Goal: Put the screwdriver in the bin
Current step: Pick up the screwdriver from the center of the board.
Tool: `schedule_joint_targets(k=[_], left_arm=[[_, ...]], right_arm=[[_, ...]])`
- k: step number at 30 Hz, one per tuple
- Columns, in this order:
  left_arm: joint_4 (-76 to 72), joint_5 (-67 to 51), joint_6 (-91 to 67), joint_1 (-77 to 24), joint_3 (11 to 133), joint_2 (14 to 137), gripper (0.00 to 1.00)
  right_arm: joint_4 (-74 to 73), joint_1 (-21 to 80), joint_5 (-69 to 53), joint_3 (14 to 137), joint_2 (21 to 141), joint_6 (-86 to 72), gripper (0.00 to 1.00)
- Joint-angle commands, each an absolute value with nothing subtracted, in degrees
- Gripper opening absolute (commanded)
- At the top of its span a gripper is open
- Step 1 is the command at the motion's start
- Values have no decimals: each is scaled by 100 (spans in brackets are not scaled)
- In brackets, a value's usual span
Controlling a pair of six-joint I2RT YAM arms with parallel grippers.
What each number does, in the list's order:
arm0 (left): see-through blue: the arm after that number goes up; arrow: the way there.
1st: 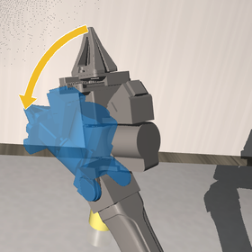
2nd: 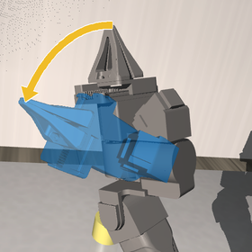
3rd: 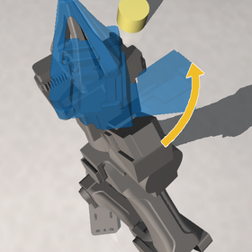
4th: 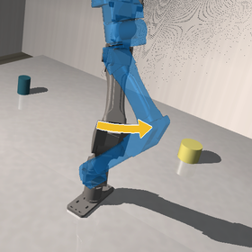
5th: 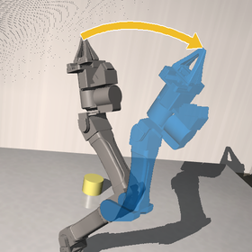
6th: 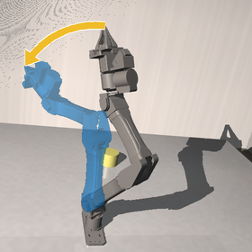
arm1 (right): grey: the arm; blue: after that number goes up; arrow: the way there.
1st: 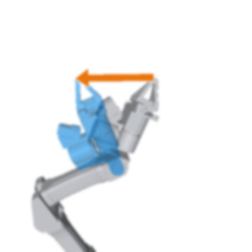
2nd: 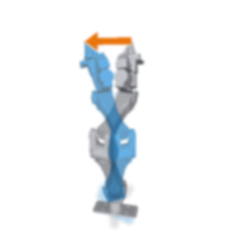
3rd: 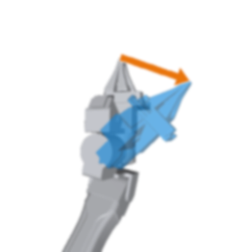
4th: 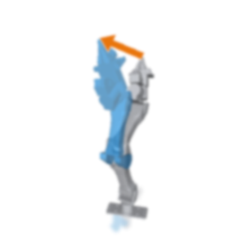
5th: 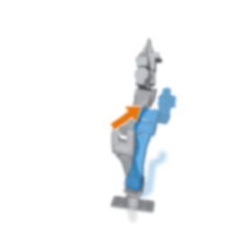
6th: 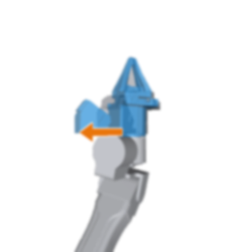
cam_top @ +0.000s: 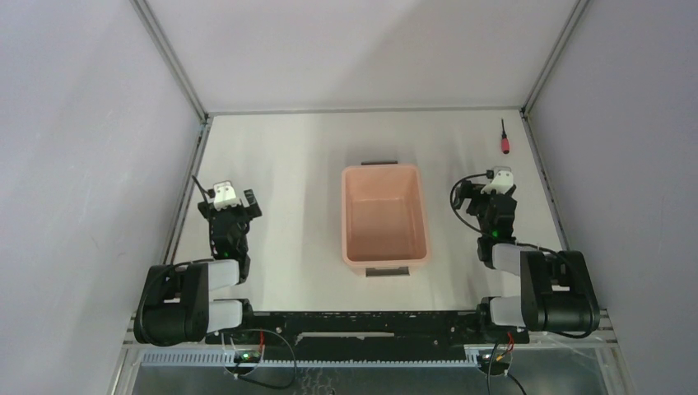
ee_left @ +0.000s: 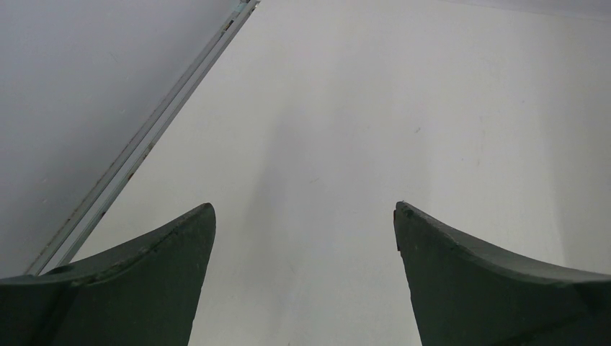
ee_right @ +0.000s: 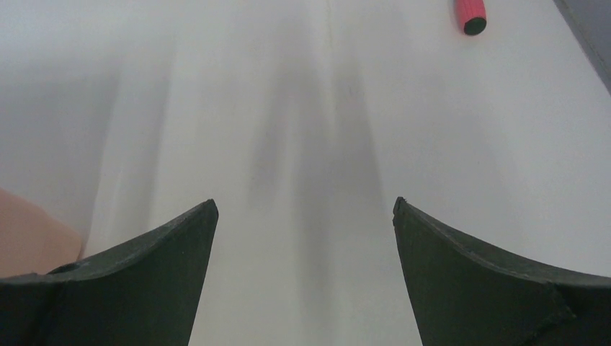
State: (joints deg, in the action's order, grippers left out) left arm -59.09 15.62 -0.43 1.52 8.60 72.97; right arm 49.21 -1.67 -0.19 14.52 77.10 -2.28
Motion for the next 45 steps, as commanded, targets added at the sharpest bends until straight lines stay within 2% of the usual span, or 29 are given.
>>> schedule_joint_targets(k=[1,11,27,37,45], left_arm=[[-6104,1478,37,141,1090,7233,98],[-6108,1477,39,141,1090,7229,98],[-6108,1484,35,141,1098,7227,98],[-6108,1478,36,140,1090,7232,98],[-6108,1478,42,141,1090,7231,98]], right_arm=[[3676,-202,166,2284,7252,-404,100],[922,-641,-146,4803,7684,-520,100],[-3323,-1283,215,10505,11613,-951,91],[-4762,-1519,431,13357,13748,-1288,87],[-4828,-1695,330,13937,14472,-1654,83]])
